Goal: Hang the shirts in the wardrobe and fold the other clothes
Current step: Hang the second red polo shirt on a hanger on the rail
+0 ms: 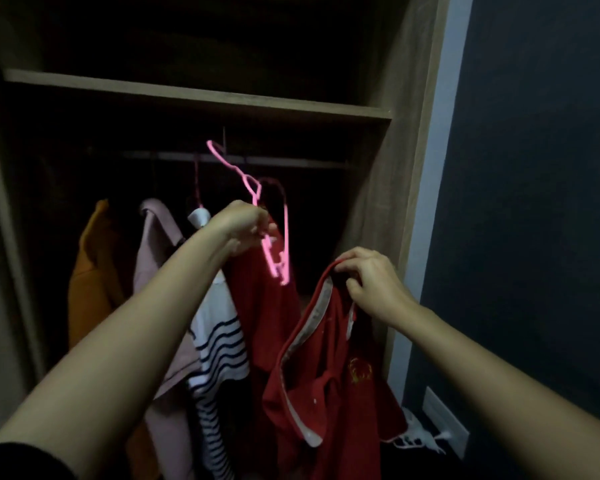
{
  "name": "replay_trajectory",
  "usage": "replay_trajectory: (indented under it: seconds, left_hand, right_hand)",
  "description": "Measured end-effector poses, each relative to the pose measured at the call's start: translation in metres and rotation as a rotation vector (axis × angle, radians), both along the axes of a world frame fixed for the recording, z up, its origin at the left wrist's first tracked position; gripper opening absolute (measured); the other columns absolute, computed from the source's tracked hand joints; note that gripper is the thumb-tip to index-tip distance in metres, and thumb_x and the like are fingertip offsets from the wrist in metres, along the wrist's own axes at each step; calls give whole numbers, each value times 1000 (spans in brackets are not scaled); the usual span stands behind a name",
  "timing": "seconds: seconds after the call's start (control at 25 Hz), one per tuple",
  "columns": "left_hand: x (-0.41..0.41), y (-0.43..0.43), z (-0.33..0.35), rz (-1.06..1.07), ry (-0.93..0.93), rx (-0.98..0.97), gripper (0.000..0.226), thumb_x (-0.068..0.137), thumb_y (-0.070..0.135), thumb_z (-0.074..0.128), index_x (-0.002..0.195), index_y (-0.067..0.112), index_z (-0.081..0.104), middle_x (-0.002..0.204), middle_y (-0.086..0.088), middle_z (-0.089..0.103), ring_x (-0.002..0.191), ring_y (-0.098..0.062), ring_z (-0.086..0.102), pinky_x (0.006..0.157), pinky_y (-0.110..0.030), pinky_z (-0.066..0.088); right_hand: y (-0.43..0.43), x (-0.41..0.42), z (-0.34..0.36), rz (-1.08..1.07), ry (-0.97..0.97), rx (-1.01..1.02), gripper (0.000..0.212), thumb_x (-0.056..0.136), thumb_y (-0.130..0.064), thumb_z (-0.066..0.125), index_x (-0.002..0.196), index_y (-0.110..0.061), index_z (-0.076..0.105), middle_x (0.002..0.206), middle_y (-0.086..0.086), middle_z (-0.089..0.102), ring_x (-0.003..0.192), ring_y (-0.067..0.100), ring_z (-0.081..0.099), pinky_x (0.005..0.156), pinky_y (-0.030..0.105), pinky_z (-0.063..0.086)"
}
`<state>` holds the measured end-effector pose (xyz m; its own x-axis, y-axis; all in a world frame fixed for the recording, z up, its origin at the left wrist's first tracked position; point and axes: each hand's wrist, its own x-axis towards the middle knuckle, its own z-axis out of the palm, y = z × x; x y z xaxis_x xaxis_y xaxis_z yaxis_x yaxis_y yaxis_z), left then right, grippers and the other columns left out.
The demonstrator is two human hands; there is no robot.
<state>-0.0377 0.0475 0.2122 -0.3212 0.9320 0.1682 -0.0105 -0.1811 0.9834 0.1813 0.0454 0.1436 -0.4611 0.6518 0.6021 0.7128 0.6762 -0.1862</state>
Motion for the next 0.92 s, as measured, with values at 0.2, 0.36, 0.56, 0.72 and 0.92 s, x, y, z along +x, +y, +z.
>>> replay_trajectory:
  seconds: [0.2, 0.36, 0.56, 0.72, 0.92]
  left_hand:
    - [-57, -101, -24, 74, 217, -113, 37, 77, -6, 35, 92, 12, 64, 54, 1, 42, 31, -6, 38, 34, -10, 26]
    - [-92, -186, -59, 82, 440, 67, 13, 88, 28, 61, 93, 20, 71, 51, 1, 38, 39, -11, 34, 38, -16, 24]
    - [-146, -274, -91, 118, 461, 41, 17, 89, 23, 59, 93, 20, 74, 46, -3, 32, 36, -12, 28, 38, -12, 21]
    - [-155, -308, -111, 54, 511, -31, 18, 89, 22, 59, 87, 13, 74, 53, -9, 31, 34, -12, 29, 35, -11, 23]
    - [-120, -292, -155, 236, 926, 150, 24, 91, 32, 59, 91, 15, 76, 65, -2, 71, 57, -3, 62, 50, -8, 39]
  right_hand:
    - [-21, -21, -20, -81, 0, -100, 42, 76, 7, 50, 113, -5, 66, 125, 6, 58, 116, 24, 53, 102, 32, 42]
    - [-35, -36, -26, -128, -88, -164, 50, 74, 2, 58, 123, -6, 59, 132, 7, 48, 119, 26, 50, 102, 30, 41]
    - [-51, -50, -29, -180, -136, -285, 54, 70, -2, 57, 123, -13, 59, 130, 3, 44, 115, 29, 50, 97, 37, 46]
    - [-76, -74, -30, -109, -180, -288, 56, 70, -2, 59, 125, -13, 57, 134, -1, 43, 118, 28, 49, 97, 37, 45]
    - [-128, -127, -28, 94, -281, -130, 54, 71, -4, 60, 124, -14, 56, 136, 0, 44, 110, 32, 50, 95, 37, 44]
